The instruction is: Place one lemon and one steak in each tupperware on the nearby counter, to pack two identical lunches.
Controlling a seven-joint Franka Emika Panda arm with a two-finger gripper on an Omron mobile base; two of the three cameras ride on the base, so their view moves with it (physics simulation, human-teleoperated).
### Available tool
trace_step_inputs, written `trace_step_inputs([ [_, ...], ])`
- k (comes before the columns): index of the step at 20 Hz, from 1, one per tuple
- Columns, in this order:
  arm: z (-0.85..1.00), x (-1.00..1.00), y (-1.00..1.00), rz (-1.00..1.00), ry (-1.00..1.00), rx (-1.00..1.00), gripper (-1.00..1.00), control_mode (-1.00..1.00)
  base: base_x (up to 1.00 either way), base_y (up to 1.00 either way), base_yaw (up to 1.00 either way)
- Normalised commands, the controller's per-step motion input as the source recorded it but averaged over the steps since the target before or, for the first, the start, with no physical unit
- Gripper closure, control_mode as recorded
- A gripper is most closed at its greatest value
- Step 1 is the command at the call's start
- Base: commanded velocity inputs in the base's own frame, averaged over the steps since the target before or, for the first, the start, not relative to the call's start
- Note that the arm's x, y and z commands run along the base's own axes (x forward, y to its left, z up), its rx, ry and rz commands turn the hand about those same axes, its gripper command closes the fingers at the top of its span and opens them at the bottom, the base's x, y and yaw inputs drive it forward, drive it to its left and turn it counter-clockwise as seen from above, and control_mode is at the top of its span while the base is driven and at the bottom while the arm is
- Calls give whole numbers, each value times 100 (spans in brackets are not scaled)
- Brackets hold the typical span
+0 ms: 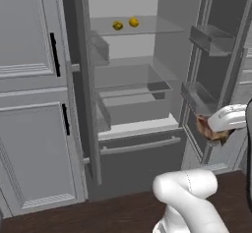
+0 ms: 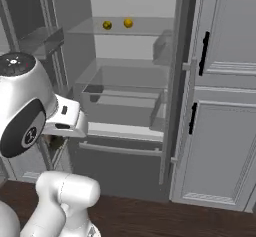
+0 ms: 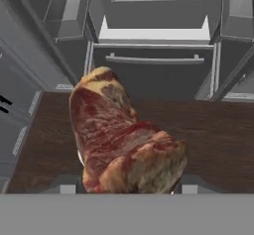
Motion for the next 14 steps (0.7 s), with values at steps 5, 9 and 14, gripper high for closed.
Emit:
trace_step_inputs([
  [5,0,0,0,0,0,0,100,100,-98,80,33],
  [9,0,0,0,0,0,0,100,100,-69,74,35],
  [14,0,0,0,0,0,0,100,100,-11,64,29],
])
